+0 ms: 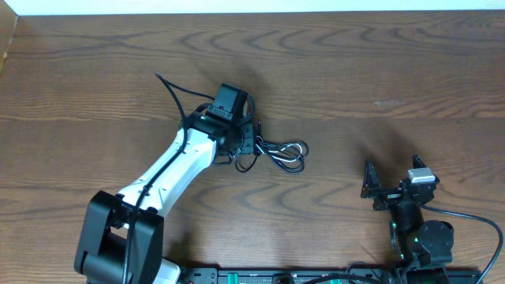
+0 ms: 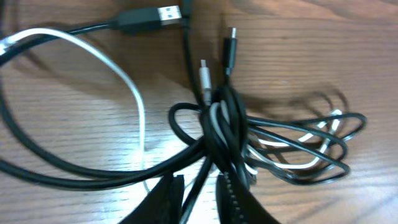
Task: Untangle cables
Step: 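Lift the grasped bundle with the left gripper and shift it rightward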
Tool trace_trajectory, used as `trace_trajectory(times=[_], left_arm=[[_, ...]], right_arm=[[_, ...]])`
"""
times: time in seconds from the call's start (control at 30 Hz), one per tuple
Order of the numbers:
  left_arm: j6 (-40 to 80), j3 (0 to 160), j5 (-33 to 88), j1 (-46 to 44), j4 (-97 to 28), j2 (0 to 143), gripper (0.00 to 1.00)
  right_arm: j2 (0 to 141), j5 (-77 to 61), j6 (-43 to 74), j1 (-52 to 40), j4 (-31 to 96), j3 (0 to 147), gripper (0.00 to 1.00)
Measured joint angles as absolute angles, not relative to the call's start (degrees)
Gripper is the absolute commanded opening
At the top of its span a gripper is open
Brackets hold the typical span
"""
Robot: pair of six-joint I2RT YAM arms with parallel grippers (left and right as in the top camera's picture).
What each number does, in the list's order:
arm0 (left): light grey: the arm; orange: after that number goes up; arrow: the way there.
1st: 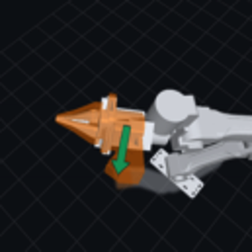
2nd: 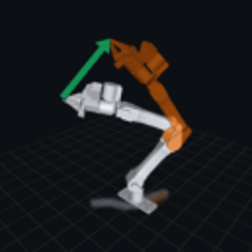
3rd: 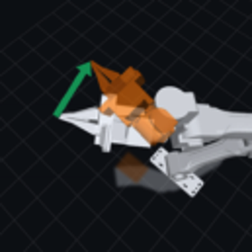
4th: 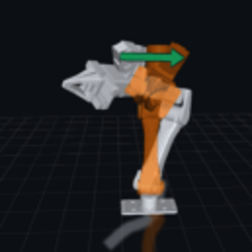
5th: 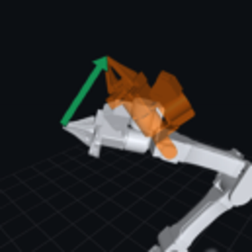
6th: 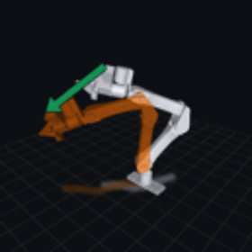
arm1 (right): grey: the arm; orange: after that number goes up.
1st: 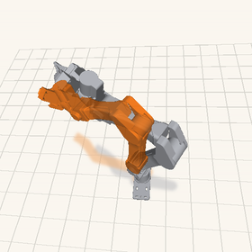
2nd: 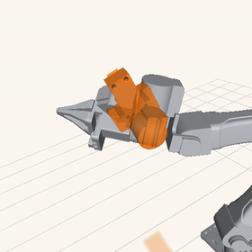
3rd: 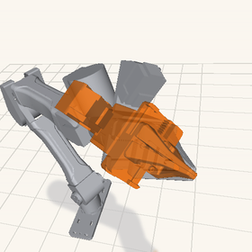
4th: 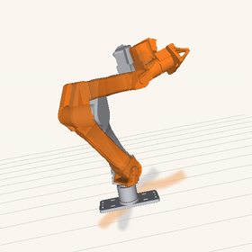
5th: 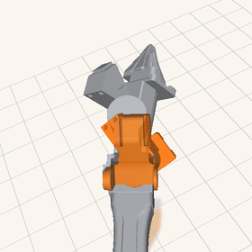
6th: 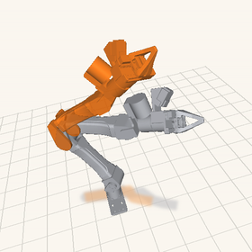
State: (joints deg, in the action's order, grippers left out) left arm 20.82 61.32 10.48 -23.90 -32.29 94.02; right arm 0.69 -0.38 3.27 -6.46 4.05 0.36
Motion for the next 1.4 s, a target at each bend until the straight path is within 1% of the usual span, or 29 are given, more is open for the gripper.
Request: trace_trajectory(times=[0.07,0.13,0.5,0.67,0.7,0.77,0.83,0.9,1.03,1.07,1.2,1.4], left_arm=[[21.1,61.4,9.0,-23.9,-33.2,94.0,0.48],[21.8,61.7,7.8,-23.9,-34.0,94.0,0.55],[29.9,63.7,-1.5,-23.9,-34.3,91.3,0.57],[32.8,63.7,-3.7,-23.9,-34.7,92.2,0.58],[33.0,63.6,-3.9,-23.9,-34.7,92.7,0.57],[33.6,63.4,-4.2,-23.9,-34.7,94.3,0.44],[33.8,63.3,-4.4,-23.9,-34.5,96.6,0.34],[34.3,63.2,-4.4,-23.9,-33.8,98.7,0.27],[34.6,62.8,-1.3,-23.8,-32.0,100.9,0.18],[34.6,62.7,-0.2,-23.8,-31.6,100.9,0.09],[34.0,62.7,3.5,-23.8,-30.8,100.9,0.08],[28.9,62.8,10.9,-23.8,-26.7,100.8,0.08]], right_arm=[[0.7,-0.4,3.3,-6.5,4.1,0.4,0.99],[0.7,-0.4,3.3,-6.5,4.0,0.4,0.99],[0.7,-0.4,3.3,-6.5,4.1,0.4,0.99],[0.7,-0.4,3.3,-6.5,4.1,0.4,0.99],[0.7,-0.4,3.3,-6.5,4.1,0.4,0.99],[0.7,-0.4,3.3,-6.5,4.1,0.4,0.99],[0.7,-0.4,3.3,-6.5,4.1,0.4,0.99],[0.7,-0.4,3.3,-6.5,4.1,0.4,0.99],[0.7,-0.4,3.3,-6.5,4.1,0.4,0.99],[0.7,-0.4,3.3,-6.5,4.1,0.4,0.99],[0.7,-0.4,3.3,-6.5,4.0,0.4,0.99],[0.7,-0.4,3.3,-6.5,4.1,0.4,0.99]])
